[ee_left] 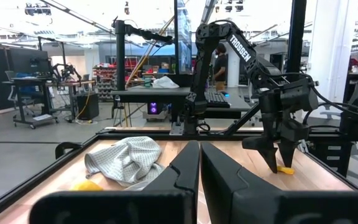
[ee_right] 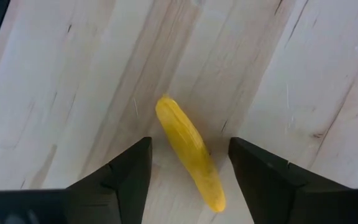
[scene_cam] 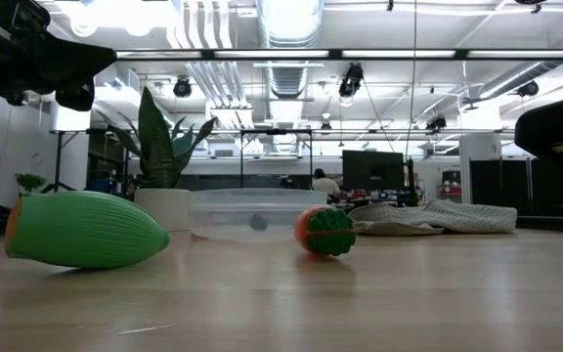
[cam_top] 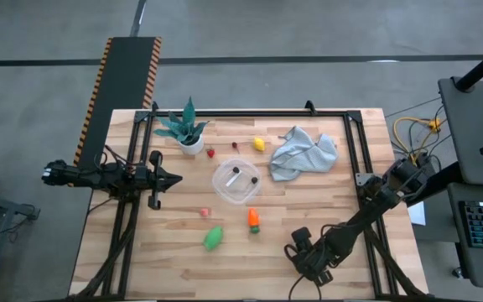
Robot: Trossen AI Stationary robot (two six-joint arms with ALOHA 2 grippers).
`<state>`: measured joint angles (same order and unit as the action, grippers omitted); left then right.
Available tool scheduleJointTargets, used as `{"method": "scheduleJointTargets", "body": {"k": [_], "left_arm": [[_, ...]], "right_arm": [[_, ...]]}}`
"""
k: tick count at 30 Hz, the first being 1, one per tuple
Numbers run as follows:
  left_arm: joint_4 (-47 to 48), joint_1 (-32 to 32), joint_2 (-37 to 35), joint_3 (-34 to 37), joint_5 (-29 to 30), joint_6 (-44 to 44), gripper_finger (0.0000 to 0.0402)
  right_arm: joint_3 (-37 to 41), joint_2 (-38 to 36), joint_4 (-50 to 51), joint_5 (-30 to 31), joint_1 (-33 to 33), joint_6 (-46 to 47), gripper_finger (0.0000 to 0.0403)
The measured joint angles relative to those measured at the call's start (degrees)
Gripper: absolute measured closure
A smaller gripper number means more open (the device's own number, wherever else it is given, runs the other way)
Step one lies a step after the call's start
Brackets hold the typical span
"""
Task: Pick and placing Produce into tupperware
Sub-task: Put the yellow corn into the transparent bin
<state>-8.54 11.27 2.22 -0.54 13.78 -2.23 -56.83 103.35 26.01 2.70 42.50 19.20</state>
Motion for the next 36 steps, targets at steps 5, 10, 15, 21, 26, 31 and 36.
{"method": "scheduleJointTargets", "body": {"k": [5, 10, 15, 21, 26, 31, 36], "left_arm": [[0.0, 0.0, 0.0, 0.0, 0.0, 0.01, 0.0402], [0.0, -0.02, 0.0, -0.01, 0.0, 0.02, 0.0402], [0.0, -0.02, 0.0, -0.01, 0.0, 0.03, 0.0402], [0.0, -0.02, 0.0, -0.01, 0.0, 0.03, 0.0402], [0.0, 0.0, 0.0, -0.01, 0.0, 0.03, 0.0402], [0.0, 0.0, 0.0, 0.0, 0.0, 0.04, 0.0402], [-0.01, -0.02, 0.0, 0.0, 0.0, 0.05, 0.0402]], "right_arm": [[0.03, 0.04, 0.01, 0.48, 0.19, 0.46, 0.0225], [0.07, 0.07, 0.14, 0.65, 0.26, 0.48, 0.0266], [0.08, 0.09, 0.11, 1.25, 0.24, 0.46, 0.0305], [0.1, 0.13, 0.1, 2.76, 0.31, 0.44, 0.0355], [0.1, 0.13, 0.1, 3.95, 0.31, 0.38, 0.0388], [0.12, 0.14, 0.06, 6.51, 0.35, 0.34, 0.0389], [0.32, -0.47, 0.54, 10.64, -0.53, -0.19, 0.039]]}}
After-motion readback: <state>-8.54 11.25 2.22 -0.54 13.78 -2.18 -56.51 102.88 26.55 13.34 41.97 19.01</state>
